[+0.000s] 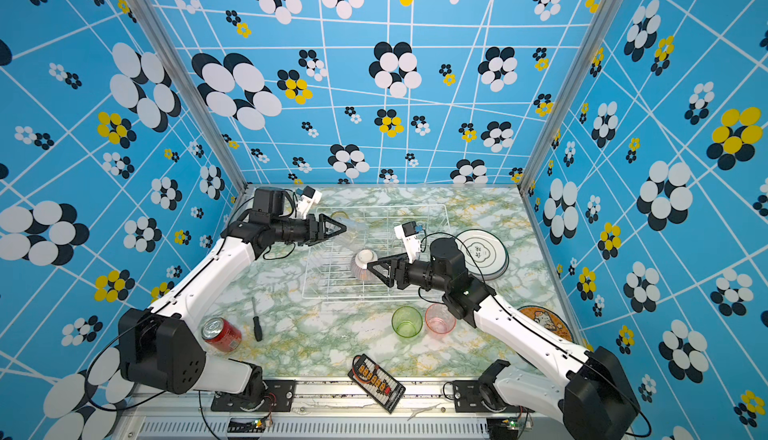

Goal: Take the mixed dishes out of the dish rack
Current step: 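Grasp the clear glass in the rack with the left gripper and lift it, then hold the clear glass up while the right gripper grasps it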

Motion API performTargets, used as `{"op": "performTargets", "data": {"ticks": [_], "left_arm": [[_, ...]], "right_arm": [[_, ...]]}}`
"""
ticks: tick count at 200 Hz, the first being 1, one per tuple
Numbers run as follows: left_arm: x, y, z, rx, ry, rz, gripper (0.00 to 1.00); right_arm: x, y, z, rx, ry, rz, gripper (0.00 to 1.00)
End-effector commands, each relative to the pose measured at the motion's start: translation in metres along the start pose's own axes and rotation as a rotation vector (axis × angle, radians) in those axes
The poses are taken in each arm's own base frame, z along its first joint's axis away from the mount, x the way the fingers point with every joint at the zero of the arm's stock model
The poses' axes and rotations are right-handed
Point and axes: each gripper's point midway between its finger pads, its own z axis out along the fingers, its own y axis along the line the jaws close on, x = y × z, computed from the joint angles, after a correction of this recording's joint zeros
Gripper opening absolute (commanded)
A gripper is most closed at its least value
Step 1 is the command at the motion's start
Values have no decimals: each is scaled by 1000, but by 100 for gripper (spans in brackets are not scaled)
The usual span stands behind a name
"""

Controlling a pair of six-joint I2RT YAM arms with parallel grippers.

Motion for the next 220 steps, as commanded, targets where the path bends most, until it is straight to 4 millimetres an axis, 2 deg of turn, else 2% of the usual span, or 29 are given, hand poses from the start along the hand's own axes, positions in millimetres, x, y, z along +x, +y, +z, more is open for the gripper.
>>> {"op": "performTargets", "data": {"ticks": [1, 45, 85, 125, 171, 220], "left_arm": [[-8, -55, -12, 256, -14, 55, 52], [-4, -66, -15, 329, -11, 50, 53], [0, -71, -17, 361, 1, 49, 53], [6, -73, -12, 383, 21, 42, 53], [9, -73, -5, 398, 35, 38, 53], [10, -78, -1, 424, 46, 43, 53]], "right_arm": [[-15, 14, 5, -89, -49, -9, 59], [-32, 16, 14, -98, -79, -21, 56], [-48, 12, 10, -79, -126, -32, 56], [-67, 24, 11, -110, -161, -69, 53], [-87, 41, 21, -194, -182, -79, 42], [-92, 42, 30, -241, -179, -46, 24]]}}
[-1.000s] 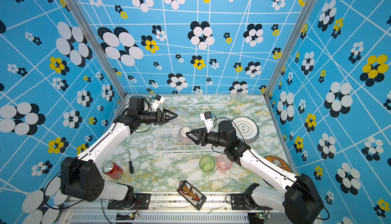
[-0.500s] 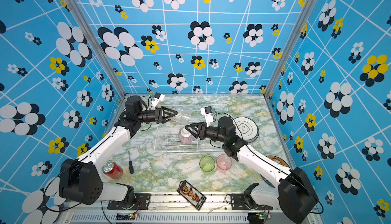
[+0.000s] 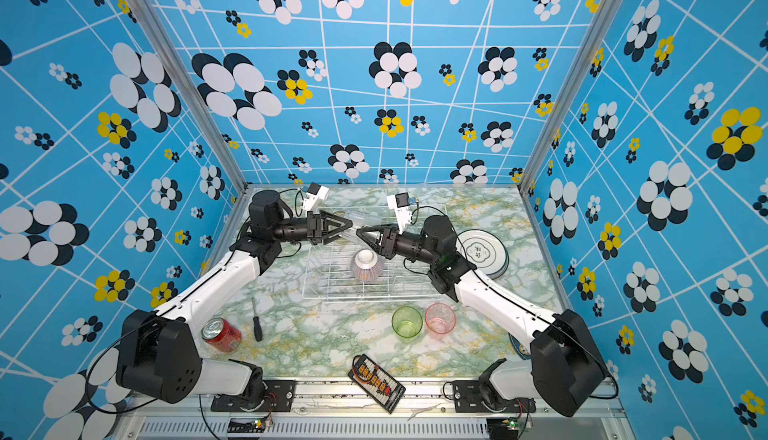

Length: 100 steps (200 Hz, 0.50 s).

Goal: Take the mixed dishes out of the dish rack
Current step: 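Hold the clear glass up while the right gripper grasps it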

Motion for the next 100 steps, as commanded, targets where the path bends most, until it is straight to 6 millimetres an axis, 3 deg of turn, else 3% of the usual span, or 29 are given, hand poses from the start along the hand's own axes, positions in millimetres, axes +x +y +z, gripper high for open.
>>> {"op": "performTargets", "data": {"ticks": [1, 45, 89, 100], "left_arm": [[3, -9, 4, 44, 21, 41, 53], [4, -10, 4, 42, 25, 48, 57], [7, -10, -4, -37, 14, 85, 85], [6, -14, -9, -54, 6, 103, 88]], "right_arm": [[-18, 21, 2, -79, -37, -21, 24], [-22, 24, 2, -77, -41, -22, 1], [-16, 25, 0, -57, 13, -34, 0], [-11, 25, -2, -38, 48, -45, 0]]}}
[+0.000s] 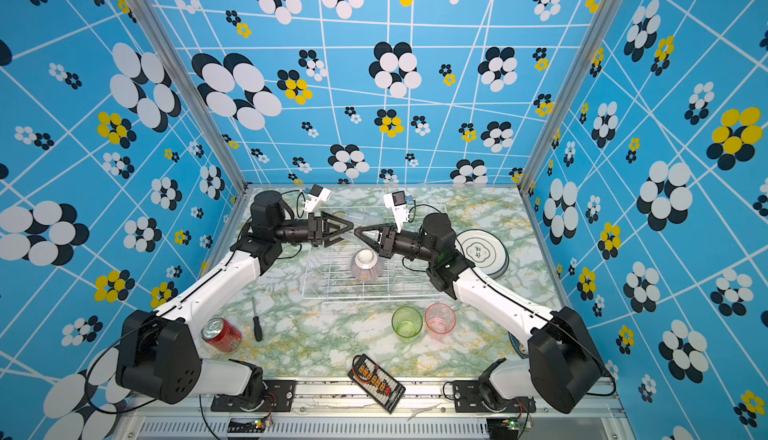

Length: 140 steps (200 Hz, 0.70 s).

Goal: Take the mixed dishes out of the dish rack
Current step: 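Hold the clear glass up while the right gripper grasps it, then carry the clear glass down to the table with the right gripper and release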

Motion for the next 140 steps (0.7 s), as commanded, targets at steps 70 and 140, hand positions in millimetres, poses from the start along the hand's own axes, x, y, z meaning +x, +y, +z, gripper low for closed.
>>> {"op": "performTargets", "data": {"ticks": [70, 140], "left_arm": [[-1, 9, -70, -548, -110, 191, 89], [-3, 36, -93, -744, -143, 178, 88]], "right_arm": [[80, 17, -45, 341, 534, -303, 0], [195, 19, -67, 466, 1061, -480, 0]]}}
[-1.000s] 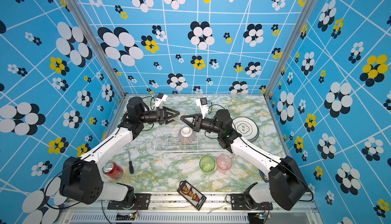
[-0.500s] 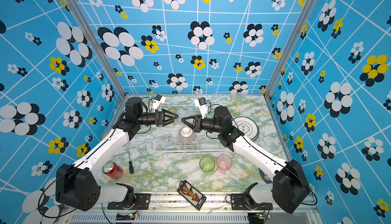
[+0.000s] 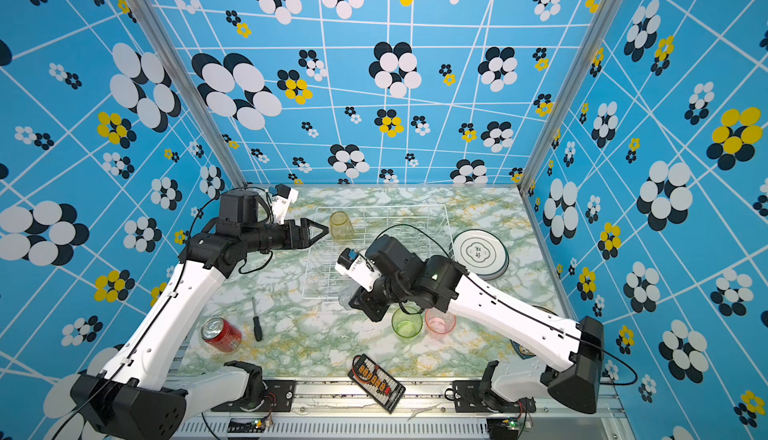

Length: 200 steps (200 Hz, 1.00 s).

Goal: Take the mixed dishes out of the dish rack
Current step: 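Carry the clear glass down to the table with the right gripper and release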

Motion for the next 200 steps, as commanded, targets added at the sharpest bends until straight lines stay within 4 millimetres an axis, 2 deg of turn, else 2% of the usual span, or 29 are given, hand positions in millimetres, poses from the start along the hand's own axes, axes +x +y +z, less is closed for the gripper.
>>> {"op": "performTargets", "data": {"ticks": [1, 46, 92, 140, 200], "left_arm": [[6, 17, 1, -78, 23, 3, 88], [5, 18, 4, -73, 23, -6, 88], [6, 19, 3, -81, 26, -2, 88], [7, 22, 5, -86, 33, -1, 88], [9, 25, 8, -90, 45, -1, 88]], "right_arm": [[44, -8, 11, 109, 224, -77, 0], [75, -1, 48, 126, 410, -141, 0], [98, -16, 80, 182, 561, -170, 0], [110, -30, 99, 229, 634, -193, 0], [116, -38, 111, 241, 667, -196, 0]]}}
